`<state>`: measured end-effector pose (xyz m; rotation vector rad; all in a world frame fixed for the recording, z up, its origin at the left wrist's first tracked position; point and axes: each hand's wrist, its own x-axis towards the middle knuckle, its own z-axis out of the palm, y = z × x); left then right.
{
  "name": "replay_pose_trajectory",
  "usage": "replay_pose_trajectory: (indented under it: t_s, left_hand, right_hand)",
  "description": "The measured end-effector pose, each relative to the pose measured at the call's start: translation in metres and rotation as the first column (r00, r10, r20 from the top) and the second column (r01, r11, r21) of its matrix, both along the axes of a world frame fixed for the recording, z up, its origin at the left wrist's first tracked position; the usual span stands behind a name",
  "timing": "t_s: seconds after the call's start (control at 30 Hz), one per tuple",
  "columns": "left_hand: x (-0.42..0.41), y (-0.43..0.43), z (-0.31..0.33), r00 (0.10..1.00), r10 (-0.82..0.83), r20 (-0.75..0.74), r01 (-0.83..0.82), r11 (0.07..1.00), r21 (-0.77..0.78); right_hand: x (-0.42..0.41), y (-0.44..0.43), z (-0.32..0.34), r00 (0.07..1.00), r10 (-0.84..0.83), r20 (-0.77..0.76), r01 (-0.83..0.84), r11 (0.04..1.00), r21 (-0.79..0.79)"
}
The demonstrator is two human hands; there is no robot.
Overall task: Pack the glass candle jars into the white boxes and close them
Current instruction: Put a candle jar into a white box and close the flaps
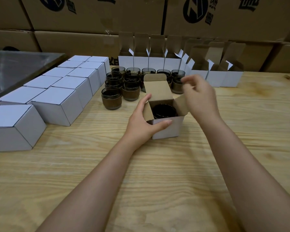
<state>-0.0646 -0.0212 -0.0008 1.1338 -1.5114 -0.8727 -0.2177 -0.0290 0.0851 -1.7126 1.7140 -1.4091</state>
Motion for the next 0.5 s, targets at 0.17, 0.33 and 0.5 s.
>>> replay_pose_trajectory:
  t_s: [0.17, 0.33, 0.5]
  left_hand:
    - [0.001, 0.001, 0.000, 0.998, 0.001, -0.070, -0.001, 1.000, -0.009]
    - [-0.001, 0.001, 0.002, 0.989, -0.037, -0.142, 0.036, 0.999, -0.013]
    - [-0.007, 0.007, 0.012, 0.906, -0.043, -0.420, 0.038, 0.999, -0.020]
  right_hand:
    - [-0.015, 0.009, -0.039, 0.685, 0.187, 0.704, -0.247, 0.969, -0.017]
    - [-0.007, 0.009, -0.057, 0.442, 0.293, 0.848, -0.484, 0.874, -0.050]
    - [0.011, 0.012, -0.064, 0.697, 0.335, 0.634, -0.424, 0.905, -0.012]
